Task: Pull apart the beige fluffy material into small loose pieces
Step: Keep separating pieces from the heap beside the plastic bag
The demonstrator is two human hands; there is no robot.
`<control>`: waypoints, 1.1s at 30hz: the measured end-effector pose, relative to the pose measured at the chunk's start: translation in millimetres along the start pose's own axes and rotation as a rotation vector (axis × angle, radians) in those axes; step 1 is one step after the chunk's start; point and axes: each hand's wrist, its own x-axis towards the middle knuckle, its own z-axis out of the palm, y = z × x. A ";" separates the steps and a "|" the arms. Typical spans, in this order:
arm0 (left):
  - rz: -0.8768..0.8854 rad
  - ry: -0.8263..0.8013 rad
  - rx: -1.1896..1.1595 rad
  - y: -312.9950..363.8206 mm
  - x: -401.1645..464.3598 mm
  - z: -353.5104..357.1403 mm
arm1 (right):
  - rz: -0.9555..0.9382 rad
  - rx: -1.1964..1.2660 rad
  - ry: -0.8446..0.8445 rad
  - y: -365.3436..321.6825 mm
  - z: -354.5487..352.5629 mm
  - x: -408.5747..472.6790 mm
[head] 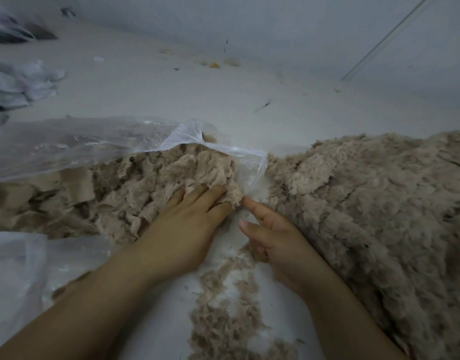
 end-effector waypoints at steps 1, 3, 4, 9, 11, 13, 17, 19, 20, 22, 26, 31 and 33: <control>-0.021 -0.002 0.003 -0.3 -0.1 1.0 | -0.013 0.007 0.003 0.5 -0.6 -0.6; -0.060 0.002 0.017 -3.4 -0.1 -1.9 | -0.028 0.020 0.033 3.5 -3.3 -1.4; -0.078 0.006 0.030 -5.9 -0.3 -5.2 | -0.027 0.035 0.056 5.1 -4.9 -1.6; -0.181 -0.072 0.220 -16.1 -3.1 -23.1 | -0.026 0.117 0.107 4.6 -7.3 -2.5; -0.236 -0.107 0.260 -22.3 -0.7 -25.8 | -0.033 0.127 0.117 3.8 -7.1 -3.7; -0.270 -0.168 0.304 -27.8 4.8 -29.7 | -0.037 0.132 0.127 3.8 -7.7 -5.3; -0.259 -0.184 0.352 -21.0 12.0 -33.0 | -0.042 0.135 0.135 3.7 -7.0 -6.9; -0.155 -0.132 0.368 -12.6 11.2 -30.3 | -0.045 0.123 0.132 3.8 -6.3 -6.3; -0.082 -0.086 0.376 -9.4 10.2 -29.7 | -0.045 0.118 0.130 3.9 -6.1 -6.1; 0.096 0.063 0.365 -7.4 7.9 -28.7 | -0.042 0.122 0.128 4.1 -5.8 -5.2; 0.312 0.067 0.415 -13.9 7.5 -27.0 | -0.050 0.145 0.152 3.0 -6.3 -5.0; -0.003 -0.121 0.351 -44.7 12.9 -23.1 | -0.049 0.175 0.189 0.4 -6.1 -4.3; -0.015 -0.120 0.375 -48.6 14.9 -25.0 | -0.059 0.185 0.187 -0.2 -6.0 -3.8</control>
